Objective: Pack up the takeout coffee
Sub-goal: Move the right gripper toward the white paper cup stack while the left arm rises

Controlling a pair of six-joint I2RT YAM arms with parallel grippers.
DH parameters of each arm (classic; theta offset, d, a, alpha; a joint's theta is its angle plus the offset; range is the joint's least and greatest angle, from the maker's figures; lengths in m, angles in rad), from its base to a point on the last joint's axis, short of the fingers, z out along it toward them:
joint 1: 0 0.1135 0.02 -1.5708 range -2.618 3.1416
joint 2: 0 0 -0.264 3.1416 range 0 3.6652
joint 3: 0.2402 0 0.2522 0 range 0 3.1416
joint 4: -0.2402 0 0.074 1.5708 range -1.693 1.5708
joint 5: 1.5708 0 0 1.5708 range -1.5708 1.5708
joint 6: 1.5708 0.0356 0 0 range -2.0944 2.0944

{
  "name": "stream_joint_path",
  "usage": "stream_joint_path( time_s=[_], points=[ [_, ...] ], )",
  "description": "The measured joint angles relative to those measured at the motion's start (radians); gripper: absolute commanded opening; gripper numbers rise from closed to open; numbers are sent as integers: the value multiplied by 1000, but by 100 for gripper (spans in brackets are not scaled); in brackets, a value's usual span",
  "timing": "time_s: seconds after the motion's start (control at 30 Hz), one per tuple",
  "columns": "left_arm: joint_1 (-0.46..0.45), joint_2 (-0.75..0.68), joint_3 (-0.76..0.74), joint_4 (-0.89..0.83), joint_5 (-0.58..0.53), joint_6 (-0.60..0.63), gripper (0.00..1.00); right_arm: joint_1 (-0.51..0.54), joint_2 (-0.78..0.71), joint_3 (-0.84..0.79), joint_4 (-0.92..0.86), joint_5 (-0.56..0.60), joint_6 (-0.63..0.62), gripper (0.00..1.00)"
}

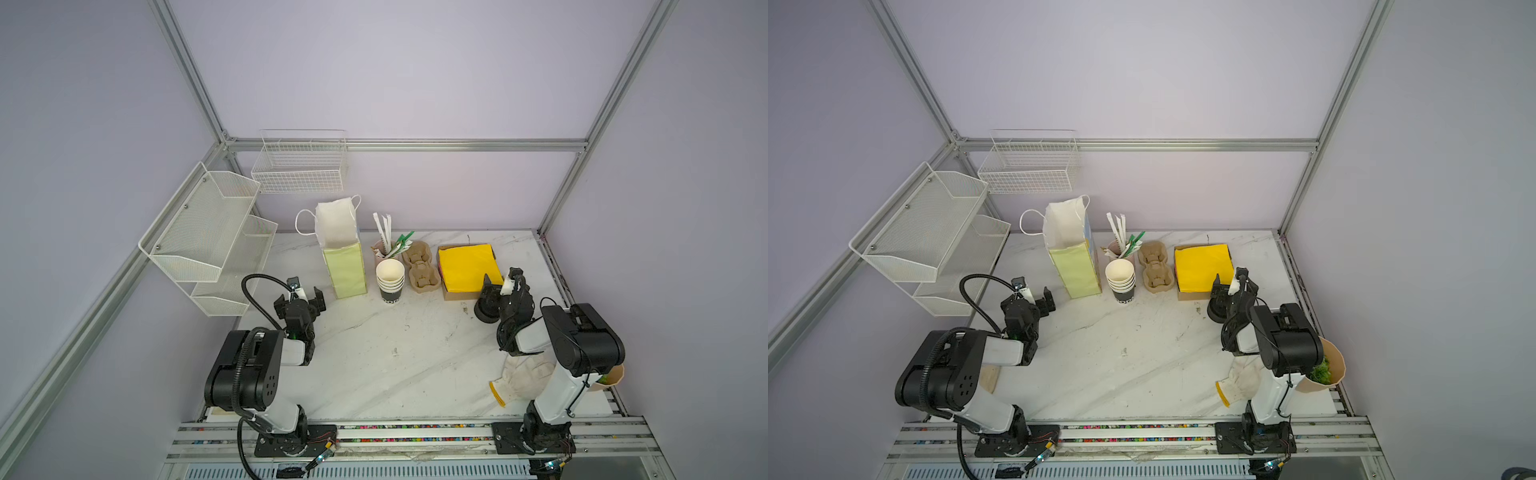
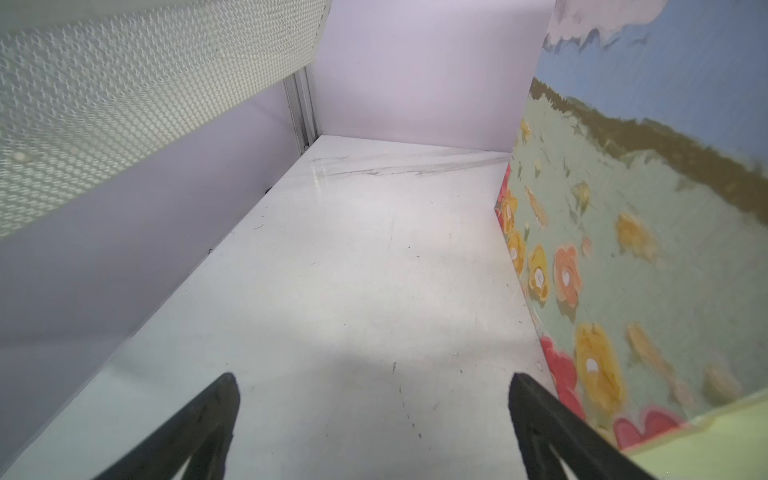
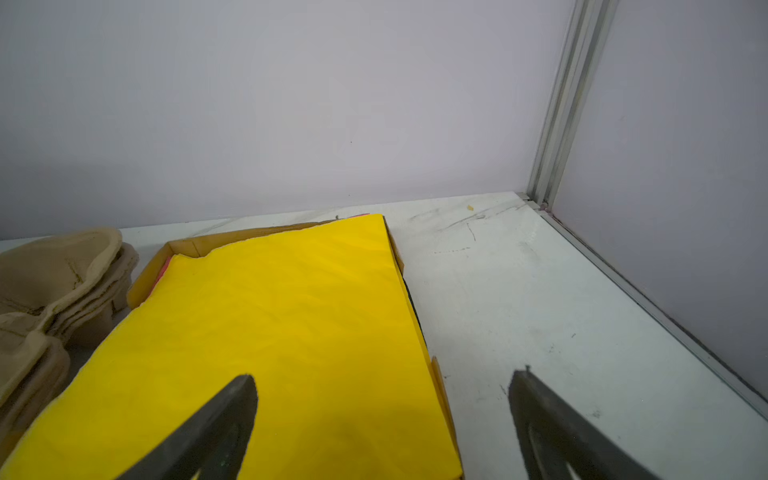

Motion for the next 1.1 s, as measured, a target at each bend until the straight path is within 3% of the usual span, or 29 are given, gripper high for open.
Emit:
stream_joint_path(
  time_s=[0.93, 1.1],
  points=[
    [0, 0, 0, 0, 0, 0, 100, 0, -1, 0, -1, 2, 0, 97],
    [0, 0, 0, 0, 0, 0, 100, 13, -135, 45, -189, 42, -2, 97]
  ],
)
